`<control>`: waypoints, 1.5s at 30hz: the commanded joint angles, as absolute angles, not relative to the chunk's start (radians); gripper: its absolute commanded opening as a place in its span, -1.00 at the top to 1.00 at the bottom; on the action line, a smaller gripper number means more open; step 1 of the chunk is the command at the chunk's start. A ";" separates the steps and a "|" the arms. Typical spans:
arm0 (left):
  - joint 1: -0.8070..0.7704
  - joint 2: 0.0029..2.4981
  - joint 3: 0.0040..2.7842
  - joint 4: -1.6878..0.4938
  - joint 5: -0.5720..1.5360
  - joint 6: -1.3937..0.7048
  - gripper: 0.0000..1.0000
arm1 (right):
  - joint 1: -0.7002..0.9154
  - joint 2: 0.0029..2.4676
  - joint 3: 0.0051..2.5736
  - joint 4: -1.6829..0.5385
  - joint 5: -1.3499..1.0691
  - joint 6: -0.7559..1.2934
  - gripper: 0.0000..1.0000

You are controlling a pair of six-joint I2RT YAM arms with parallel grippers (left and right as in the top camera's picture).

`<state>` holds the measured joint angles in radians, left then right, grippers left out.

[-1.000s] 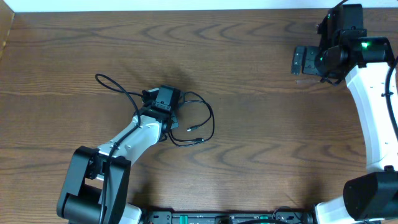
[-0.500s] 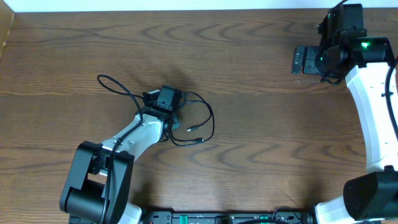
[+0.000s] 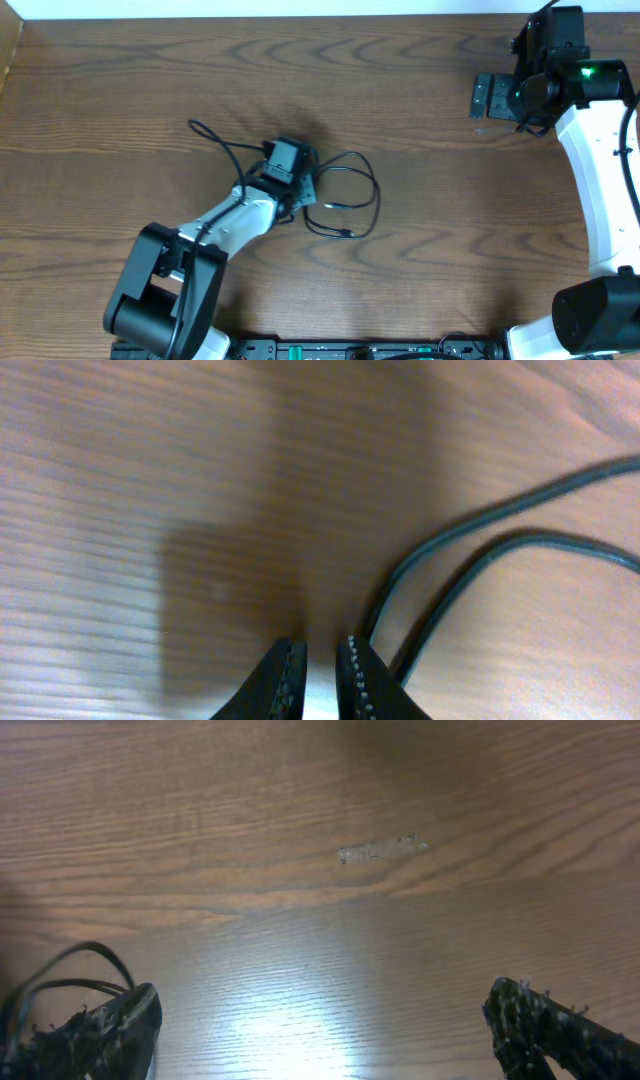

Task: Untangle cables

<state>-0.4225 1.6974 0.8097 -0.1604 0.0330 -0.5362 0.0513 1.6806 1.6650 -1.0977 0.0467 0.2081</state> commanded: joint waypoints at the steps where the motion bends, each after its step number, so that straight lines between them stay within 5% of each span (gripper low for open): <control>1: -0.485 1.728 0.802 -0.166 0.131 -0.517 0.66 | 0.049 1.681 1.661 -1.096 0.092 0.212 -0.98; 18: -0.553 1.724 0.802 0.051 0.410 -0.509 0.67 | 0.031 1.681 1.643 -1.189 -0.068 0.134 -0.99; 45: -0.421 1.499 0.802 -0.024 0.437 -0.496 0.66 | 0.184 1.681 1.274 -1.016 -0.166 0.149 -0.99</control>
<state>-0.4686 1.5345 0.8082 0.0093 0.4286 -0.5190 0.1677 1.6806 1.3155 -1.0382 -0.1379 0.1268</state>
